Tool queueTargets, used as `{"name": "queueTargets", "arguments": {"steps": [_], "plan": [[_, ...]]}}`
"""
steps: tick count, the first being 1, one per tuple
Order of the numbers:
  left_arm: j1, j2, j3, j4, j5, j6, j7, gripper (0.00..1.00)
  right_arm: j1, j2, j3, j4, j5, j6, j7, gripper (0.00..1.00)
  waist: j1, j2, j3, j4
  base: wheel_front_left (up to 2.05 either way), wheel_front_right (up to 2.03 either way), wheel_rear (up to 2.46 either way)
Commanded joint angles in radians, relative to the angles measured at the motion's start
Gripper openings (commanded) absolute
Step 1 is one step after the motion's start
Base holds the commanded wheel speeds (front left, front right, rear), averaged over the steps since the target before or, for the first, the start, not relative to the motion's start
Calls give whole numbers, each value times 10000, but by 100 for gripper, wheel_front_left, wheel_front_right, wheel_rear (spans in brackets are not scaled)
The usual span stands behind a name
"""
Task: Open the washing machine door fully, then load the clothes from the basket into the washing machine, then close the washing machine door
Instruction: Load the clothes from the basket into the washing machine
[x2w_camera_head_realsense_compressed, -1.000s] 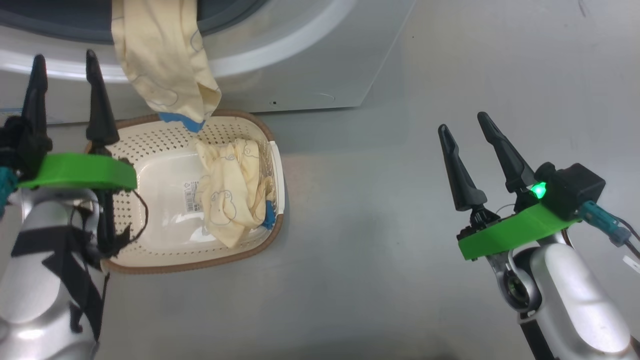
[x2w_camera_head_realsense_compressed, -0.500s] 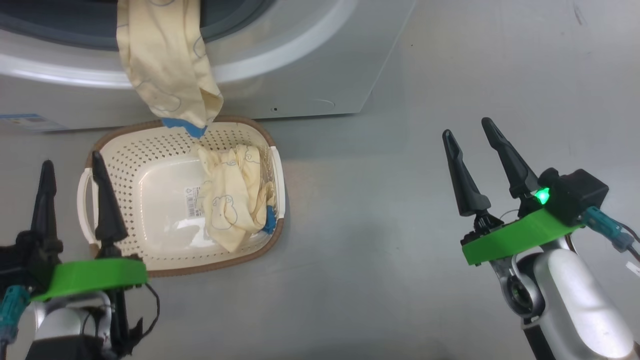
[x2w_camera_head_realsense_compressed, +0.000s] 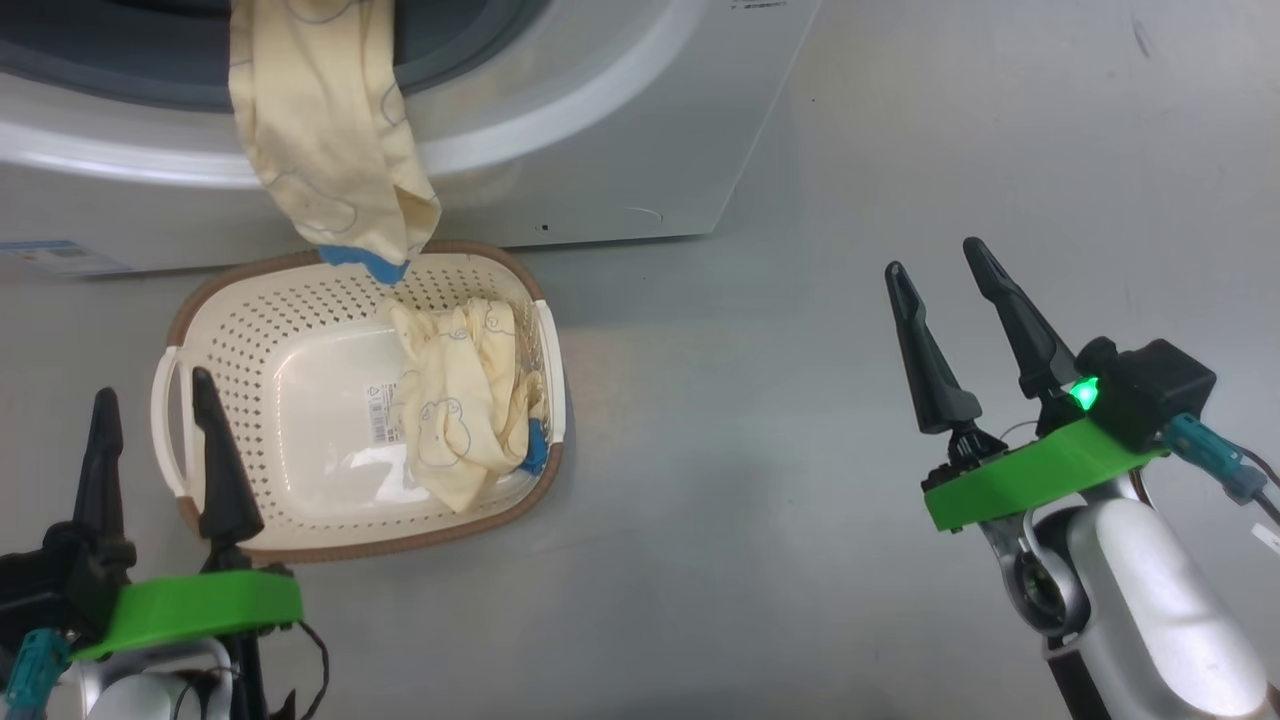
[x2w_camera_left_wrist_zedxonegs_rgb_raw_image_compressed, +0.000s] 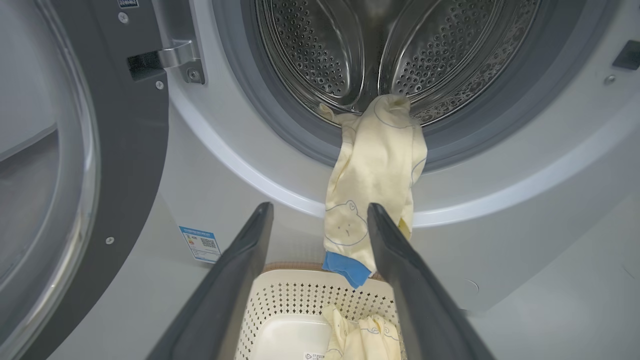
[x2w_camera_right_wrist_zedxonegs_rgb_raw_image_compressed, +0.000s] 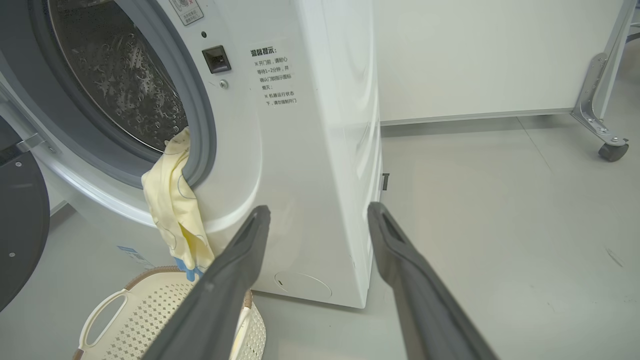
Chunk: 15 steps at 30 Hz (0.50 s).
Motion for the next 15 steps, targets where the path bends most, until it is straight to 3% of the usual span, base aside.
{"name": "queueTargets", "arguments": {"steps": [1, 15], "plan": [[43, 162, 319, -358, 33, 68, 30, 100, 189, -125, 173, -270, -43, -29, -95, 100, 1, 0, 3, -12, 0, 0, 0], [-1950, 328, -40, 951, -79, -349, 175, 100, -76, -132, 481, -192, 38, -29, -95, 100, 1, 0, 291, -347, 0, 0, 0]]}}
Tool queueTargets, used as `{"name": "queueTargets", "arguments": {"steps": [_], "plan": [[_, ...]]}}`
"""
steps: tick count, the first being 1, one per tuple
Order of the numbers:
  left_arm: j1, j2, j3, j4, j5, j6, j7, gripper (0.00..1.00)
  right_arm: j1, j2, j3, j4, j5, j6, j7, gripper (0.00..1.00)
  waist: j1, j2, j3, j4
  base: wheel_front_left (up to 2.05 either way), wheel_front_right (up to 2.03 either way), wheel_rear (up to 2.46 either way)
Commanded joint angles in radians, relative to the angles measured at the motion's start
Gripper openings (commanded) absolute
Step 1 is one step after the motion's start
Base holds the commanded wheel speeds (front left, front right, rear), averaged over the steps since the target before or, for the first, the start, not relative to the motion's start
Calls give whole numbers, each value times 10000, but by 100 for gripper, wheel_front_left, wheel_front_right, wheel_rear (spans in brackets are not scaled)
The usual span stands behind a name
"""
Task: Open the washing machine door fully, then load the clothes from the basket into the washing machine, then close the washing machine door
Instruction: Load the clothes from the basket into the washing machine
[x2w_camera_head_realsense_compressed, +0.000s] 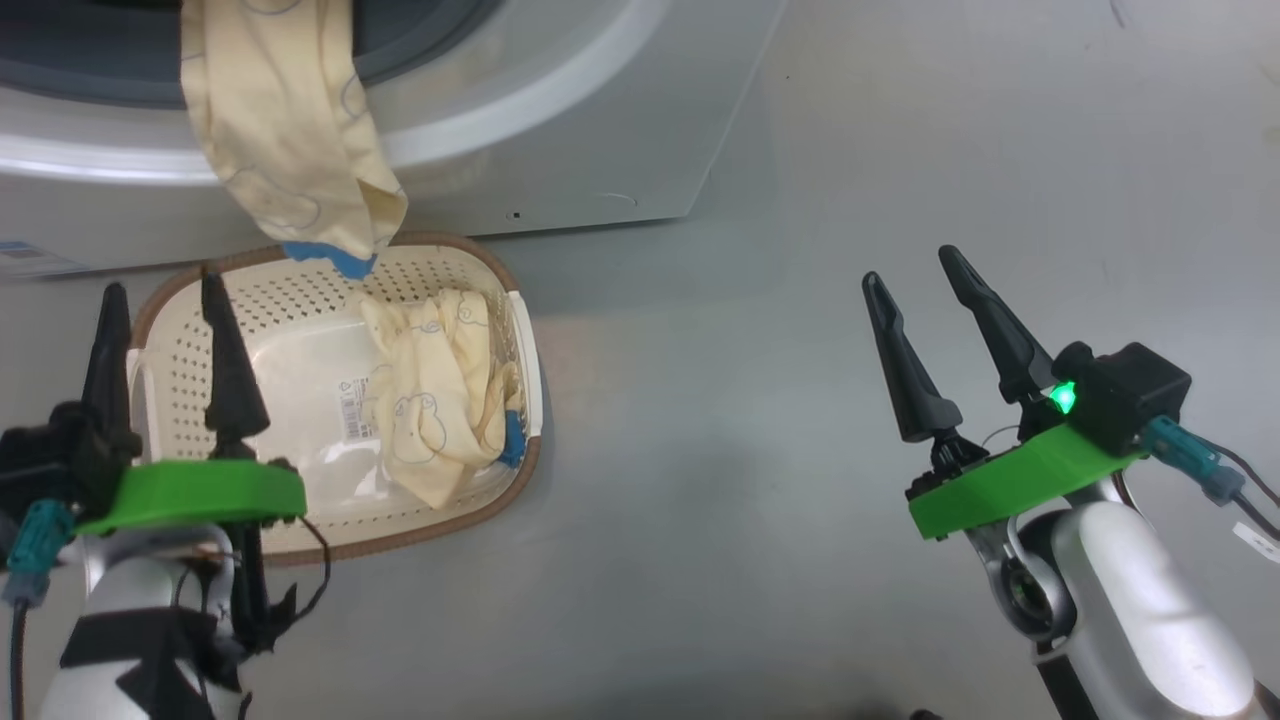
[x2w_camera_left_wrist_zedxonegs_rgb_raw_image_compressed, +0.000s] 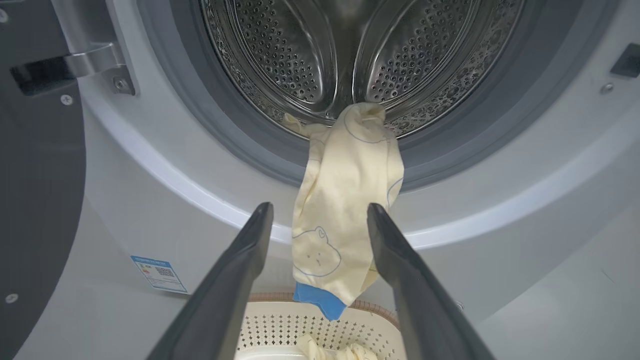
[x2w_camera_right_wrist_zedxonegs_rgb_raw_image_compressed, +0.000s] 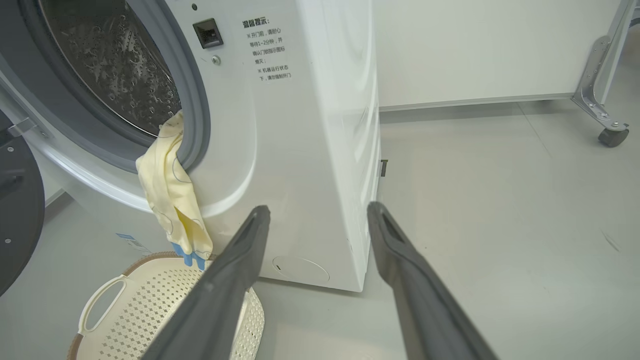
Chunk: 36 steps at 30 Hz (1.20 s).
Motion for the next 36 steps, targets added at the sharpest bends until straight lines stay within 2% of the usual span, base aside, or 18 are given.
{"name": "queueTargets", "arguments": {"steps": [1, 8, 24, 29, 36], "plan": [[-380, 284, 296, -73, 2, -94, -14, 100, -79, -105, 213, -248, 47, -29, -95, 100, 0, -1, 68, -105, 0, 0, 0], [-2054, 361, 62, 1395, 1, -398, 11, 100, -235, -114, 239, -280, 75, -29, -95, 100, 0, -1, 395, -325, 0, 0, 0], [-4560, -350, -223, 4919, -433, -1319, -397, 100, -354, -108, -3, -508, -92, -29, -95, 100, 0, -1, 1810, -348, 0, 0, 0], [-4974, -511, -27, 5417, -486, -1493, -428, 100, -443, -110, -36, -572, -156, -29, -95, 100, 0, -1, 2198, -285, 0, 0, 0], [-5464, -827, 187, 5132, -438, -1861, -432, 100, -516, -89, -74, -554, -193, -29, -95, 100, 0, -1, 2590, -175, 0, 0, 0]]}}
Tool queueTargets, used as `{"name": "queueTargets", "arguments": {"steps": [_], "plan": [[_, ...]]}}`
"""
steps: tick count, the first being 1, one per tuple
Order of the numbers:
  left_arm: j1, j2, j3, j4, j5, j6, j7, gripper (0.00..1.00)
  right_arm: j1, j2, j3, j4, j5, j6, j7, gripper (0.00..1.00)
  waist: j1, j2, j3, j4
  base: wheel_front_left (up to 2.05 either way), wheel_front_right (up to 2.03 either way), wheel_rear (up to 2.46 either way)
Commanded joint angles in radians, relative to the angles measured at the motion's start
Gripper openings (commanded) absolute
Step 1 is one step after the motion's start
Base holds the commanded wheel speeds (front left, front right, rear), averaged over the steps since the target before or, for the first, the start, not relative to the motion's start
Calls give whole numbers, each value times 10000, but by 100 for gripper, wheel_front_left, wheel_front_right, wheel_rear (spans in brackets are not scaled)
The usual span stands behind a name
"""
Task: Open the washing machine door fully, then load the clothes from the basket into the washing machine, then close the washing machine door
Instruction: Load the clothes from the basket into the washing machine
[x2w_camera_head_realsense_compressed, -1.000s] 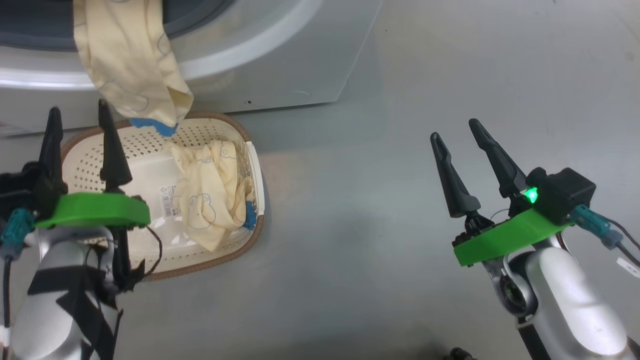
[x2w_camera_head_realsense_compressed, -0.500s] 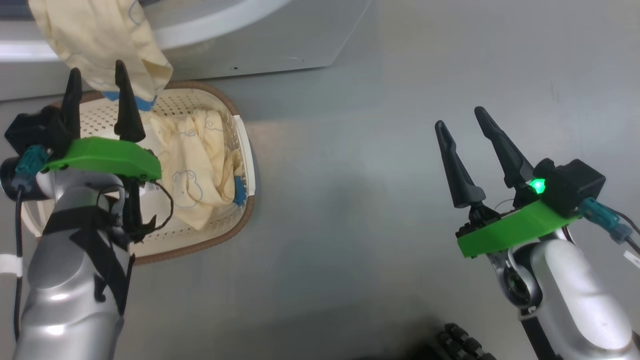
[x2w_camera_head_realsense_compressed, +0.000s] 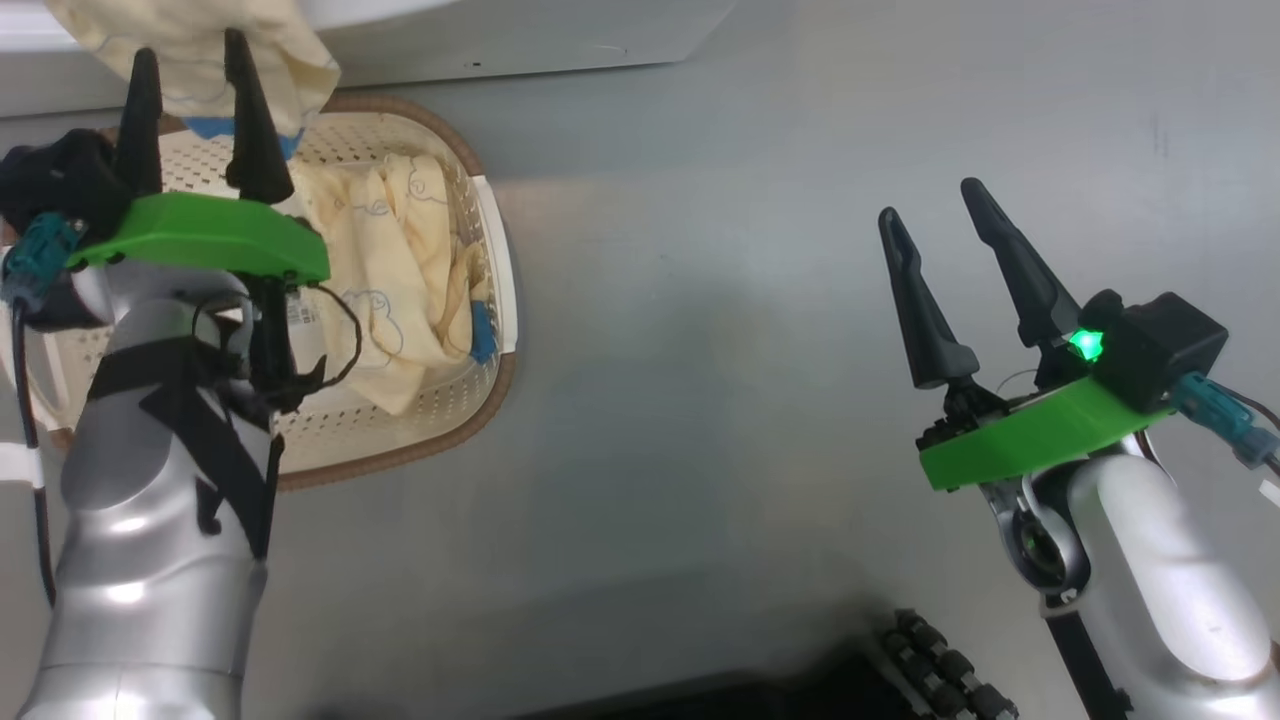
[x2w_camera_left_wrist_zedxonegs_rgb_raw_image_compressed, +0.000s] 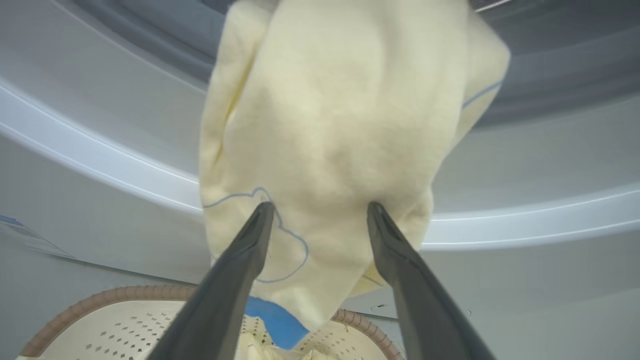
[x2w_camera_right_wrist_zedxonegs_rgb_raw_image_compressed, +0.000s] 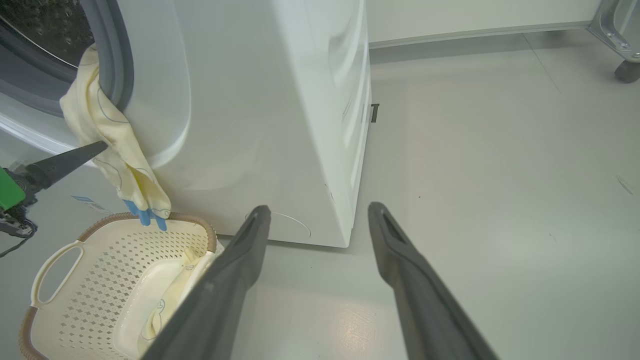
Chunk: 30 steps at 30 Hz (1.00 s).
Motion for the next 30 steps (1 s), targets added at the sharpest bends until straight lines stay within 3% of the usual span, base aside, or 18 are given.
{"name": "queueTargets", "arguments": {"steps": [1, 11, 18, 26, 27, 29, 30], "plan": [[-76, 162, 203, -385, 37, -61, -108, 100, 141, -85, 116, -267, -77, -29, -95, 100, -2, 0, 82, 39, 0, 0, 0], [-563, 34, 66, -370, -17, -233, -109, 100, 27, -18, 178, -198, -81, -29, -95, 100, -2, 0, 224, -7, 0, 0, 0], [-1283, 352, -593, 221, -242, -241, -110, 100, -26, 26, 186, -176, -93, -29, -95, 100, -2, 0, 348, -130, 0, 0, 0], [-1811, 384, 74, 1027, -142, -33, -110, 100, -27, 79, 218, -156, -82, -29, -95, 100, -2, 0, 367, -193, 0, 0, 0], [-1837, 408, 145, 1040, -51, 6, -110, 93, -23, 80, 224, -149, -79, -29, -95, 100, -2, 0, 356, -195, 0, 0, 0], [-1839, 401, 311, 1099, 17, 5, -110, 54, -28, 79, 230, -136, -65, -29, -95, 100, -2, 0, 322, -193, 0, 0, 0], [-1836, 417, 376, 1069, 97, 2, -110, 49, -30, 75, 222, -132, -57, -29, -95, 100, -2, 0, 304, -183, 0, 0, 0]]}}
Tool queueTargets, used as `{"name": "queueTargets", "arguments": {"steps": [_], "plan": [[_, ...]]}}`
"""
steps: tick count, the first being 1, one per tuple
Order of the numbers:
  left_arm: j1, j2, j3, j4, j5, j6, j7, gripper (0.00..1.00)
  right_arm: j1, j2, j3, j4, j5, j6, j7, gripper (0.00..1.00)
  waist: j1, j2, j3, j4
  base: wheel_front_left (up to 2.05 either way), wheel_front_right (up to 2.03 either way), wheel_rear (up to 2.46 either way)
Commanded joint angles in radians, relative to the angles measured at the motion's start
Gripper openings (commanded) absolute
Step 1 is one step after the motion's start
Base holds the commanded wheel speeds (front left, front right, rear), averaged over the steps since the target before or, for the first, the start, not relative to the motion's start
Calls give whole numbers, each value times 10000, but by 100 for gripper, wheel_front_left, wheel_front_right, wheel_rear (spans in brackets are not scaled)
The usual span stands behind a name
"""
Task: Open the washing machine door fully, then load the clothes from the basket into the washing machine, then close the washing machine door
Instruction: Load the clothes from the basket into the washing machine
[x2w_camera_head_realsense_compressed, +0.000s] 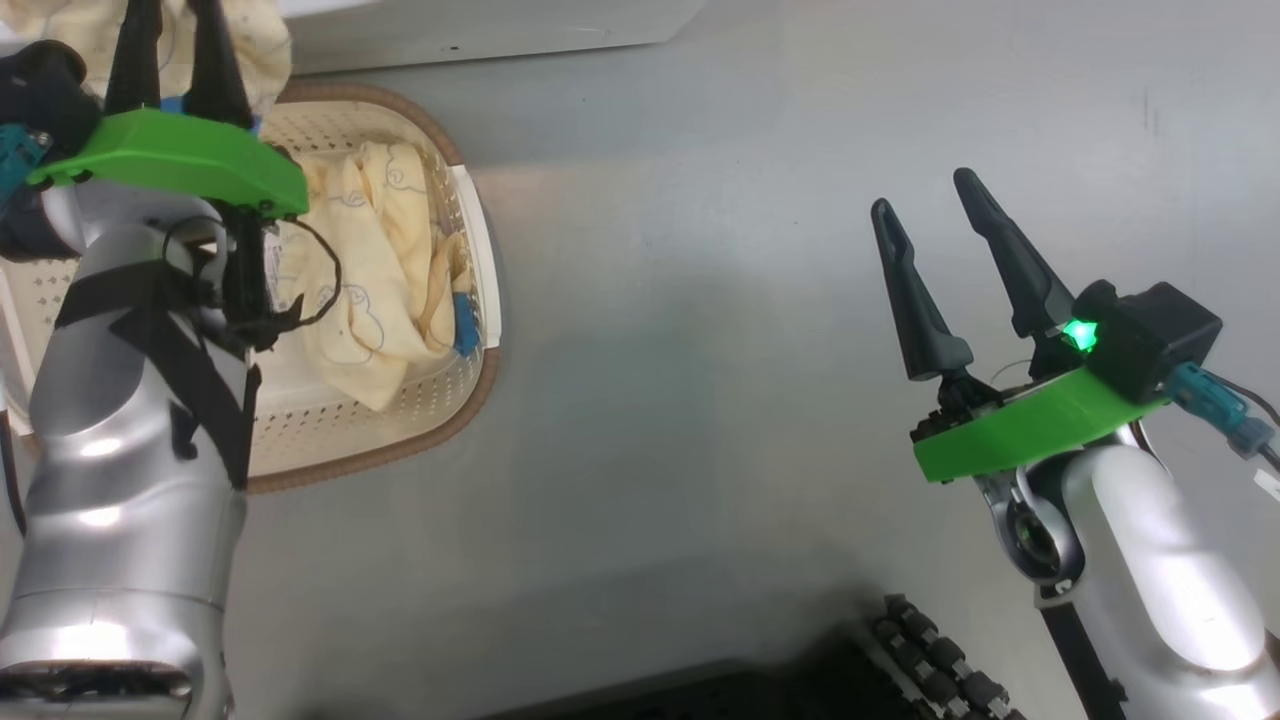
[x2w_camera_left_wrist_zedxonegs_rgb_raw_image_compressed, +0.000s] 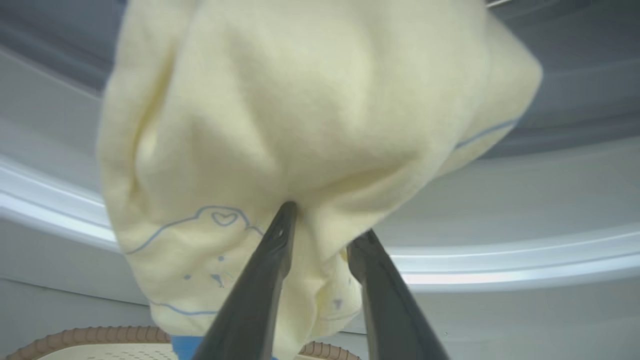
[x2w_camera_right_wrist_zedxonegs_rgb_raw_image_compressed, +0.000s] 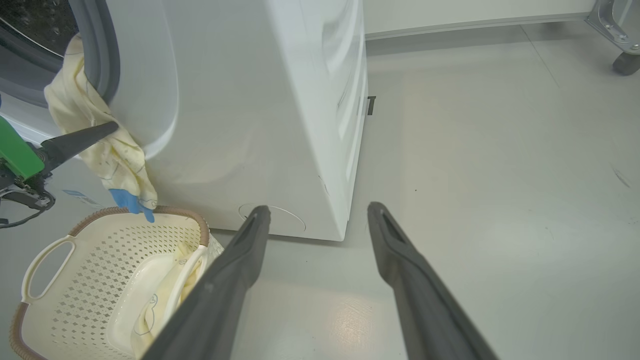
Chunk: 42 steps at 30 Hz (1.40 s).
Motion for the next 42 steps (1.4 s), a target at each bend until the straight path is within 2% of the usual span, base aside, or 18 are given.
{"name": "queueTargets", "arguments": {"steps": [1, 4, 5, 6, 17, 23, 33, 42], "plan": [[-269, 431, 420, -323, 150, 69, -66, 46, 155, 16, 159, -227, -2, -29, -95, 100, 0, 0, -35, 24, 0, 0, 0], [-199, 400, 575, -434, 349, 46, -66, 29, 171, -17, 124, -230, -14, -29, -95, 100, 0, 0, -114, 112, 0, 0, 0], [-146, 369, 587, -487, 423, 30, -66, 18, 184, -26, 109, -226, -11, -29, -95, 100, 0, 0, -152, 147, 0, 0, 0], [-88, 353, 569, -552, 532, 15, -66, 0, 195, -41, 95, -222, -14, -29, -95, 100, 0, 0, -193, 188, 0, 0, 0], [1056, 103, 644, -1499, 1183, -81, -66, 0, 324, -113, 21, -116, 60, -29, -95, 100, 0, 0, -928, 573, 0, 0, 0], [1121, 216, 712, -1727, 1369, -100, -66, 0, 365, -92, 106, -12, 126, -29, -95, 100, 0, 0, -1206, 601, 0, 0, 0], [-131, 807, 395, -1188, 1655, -133, -18, 0, 304, -2, 350, 117, 270, -29, -95, 100, 0, 0, -1476, 354, 0, 0, 0], [-1711, 1370, 104, -476, 1728, -147, 584, 0, 267, 87, 576, 181, 399, -29, -95, 100, 0, 0, -1473, -39, 0, 0, 0]]}}
